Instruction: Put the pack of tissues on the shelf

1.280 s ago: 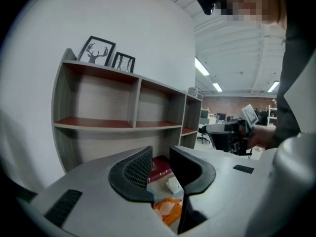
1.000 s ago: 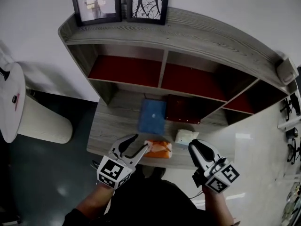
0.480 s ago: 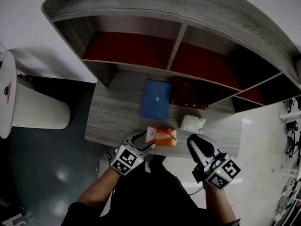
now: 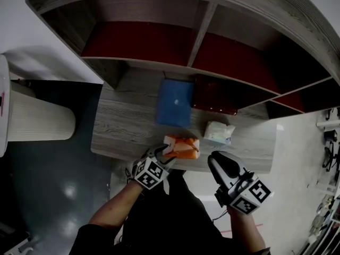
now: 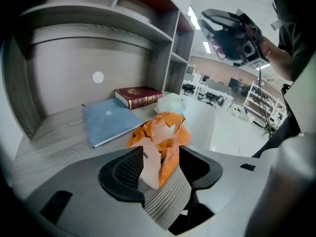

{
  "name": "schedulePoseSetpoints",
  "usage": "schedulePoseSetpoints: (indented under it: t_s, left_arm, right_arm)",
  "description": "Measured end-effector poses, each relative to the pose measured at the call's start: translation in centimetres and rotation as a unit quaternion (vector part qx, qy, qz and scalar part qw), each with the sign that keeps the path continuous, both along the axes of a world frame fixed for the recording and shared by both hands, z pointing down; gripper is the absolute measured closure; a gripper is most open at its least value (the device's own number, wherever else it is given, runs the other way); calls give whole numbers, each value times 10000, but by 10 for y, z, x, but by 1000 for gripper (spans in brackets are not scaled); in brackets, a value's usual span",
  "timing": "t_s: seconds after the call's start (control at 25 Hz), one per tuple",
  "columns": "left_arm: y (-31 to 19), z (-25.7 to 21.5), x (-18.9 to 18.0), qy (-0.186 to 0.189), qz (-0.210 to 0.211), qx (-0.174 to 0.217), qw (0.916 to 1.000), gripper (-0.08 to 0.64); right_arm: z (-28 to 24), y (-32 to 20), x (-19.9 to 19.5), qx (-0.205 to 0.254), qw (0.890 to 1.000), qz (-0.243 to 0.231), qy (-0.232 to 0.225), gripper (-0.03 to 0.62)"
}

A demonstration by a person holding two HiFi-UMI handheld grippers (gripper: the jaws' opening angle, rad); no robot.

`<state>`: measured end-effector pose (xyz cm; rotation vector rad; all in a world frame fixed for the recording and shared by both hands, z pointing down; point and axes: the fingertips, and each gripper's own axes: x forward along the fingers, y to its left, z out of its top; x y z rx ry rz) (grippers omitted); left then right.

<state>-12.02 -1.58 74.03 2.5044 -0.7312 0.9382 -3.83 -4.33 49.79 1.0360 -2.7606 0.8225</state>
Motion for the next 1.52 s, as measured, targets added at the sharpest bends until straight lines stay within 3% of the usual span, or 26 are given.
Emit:
schedulePoseSetpoints:
  t_s: [0.12,0.4,0.68,0.92,1.52]
  left_arm:
    - [0,10,4,-167,131,-13,9998,340]
    - [3,17,10,-362,319,36,9988,521]
    - [-5,-11,15,-125,261,219,9993,538]
    - [-21,-59,5,159,-30,514,9985,538]
    - [-72,-217,-49,472,-878,1253,9871,538]
  right_arm:
    - [-1,0,6,21,10000,72,-1,571]
    - [-14,3,10,122,9998,146,-56,571]
    - [-31,0,13,305,9993,189,-108,571]
    - [-51,-4,18,488,9982,271,-208,571]
    - [-85,-33,12,932,9944,294,-393,571]
